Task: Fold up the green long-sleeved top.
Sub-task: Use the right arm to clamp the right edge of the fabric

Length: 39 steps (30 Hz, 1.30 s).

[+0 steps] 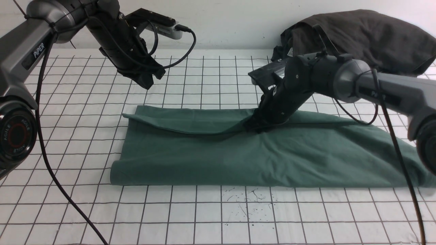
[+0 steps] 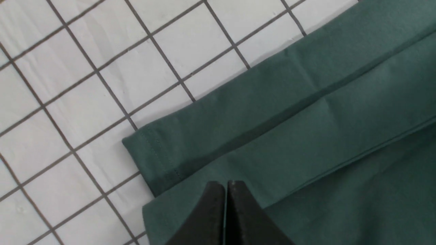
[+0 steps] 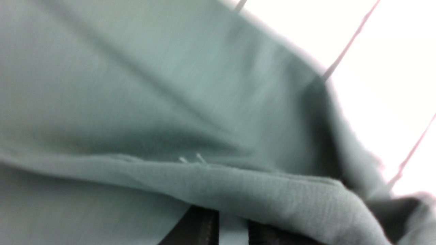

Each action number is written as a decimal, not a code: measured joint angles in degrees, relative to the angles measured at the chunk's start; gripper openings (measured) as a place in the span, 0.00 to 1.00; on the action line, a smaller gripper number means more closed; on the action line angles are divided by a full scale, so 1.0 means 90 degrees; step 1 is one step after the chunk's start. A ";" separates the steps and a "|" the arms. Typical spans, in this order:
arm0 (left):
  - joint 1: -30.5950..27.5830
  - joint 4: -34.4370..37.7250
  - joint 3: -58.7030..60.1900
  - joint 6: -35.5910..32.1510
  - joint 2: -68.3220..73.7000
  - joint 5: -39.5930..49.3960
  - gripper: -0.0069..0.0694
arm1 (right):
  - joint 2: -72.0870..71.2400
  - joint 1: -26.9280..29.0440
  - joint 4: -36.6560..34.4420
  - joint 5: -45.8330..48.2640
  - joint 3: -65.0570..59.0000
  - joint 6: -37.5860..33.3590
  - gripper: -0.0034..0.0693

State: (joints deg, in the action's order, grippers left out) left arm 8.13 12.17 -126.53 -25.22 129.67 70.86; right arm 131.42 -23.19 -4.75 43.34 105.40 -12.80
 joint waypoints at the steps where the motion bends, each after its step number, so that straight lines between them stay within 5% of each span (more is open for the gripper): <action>1: 0.0000 -0.0002 0.0000 0.0000 0.0000 0.0000 0.08 | 0.0000 0.0006 0.0000 -0.0035 0.0013 0.0032 0.23; 10: -0.0012 -0.0037 0.0000 -0.0014 0.0000 0.0000 0.08 | 0.0331 0.0387 0.0957 -0.0831 0.0641 0.1108 0.23; 16: -0.0012 -0.0026 0.0000 -0.0120 0.0000 0.0000 0.08 | 0.0323 0.0570 0.1105 0.0338 0.1339 0.1293 0.23; 25: -0.0012 -0.0009 0.0000 -0.0096 0.0000 0.0000 0.08 | -0.1352 0.0775 0.0829 0.2883 0.1853 0.0464 0.23; 32: 0.0190 0.0030 0.0024 0.0110 0.0000 0.0000 0.08 | -0.3072 0.1660 0.0253 0.3041 -0.0824 0.0293 0.23; 39: 0.0720 0.0017 0.0686 0.0110 -0.0247 -0.0013 0.08 | -0.4061 0.2714 -0.0005 0.2074 -0.3566 0.0293 0.23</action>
State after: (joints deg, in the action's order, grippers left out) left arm 14.61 12.32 -120.35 -24.23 127.44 70.74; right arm 94.87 1.24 -4.79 62.01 73.31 -10.17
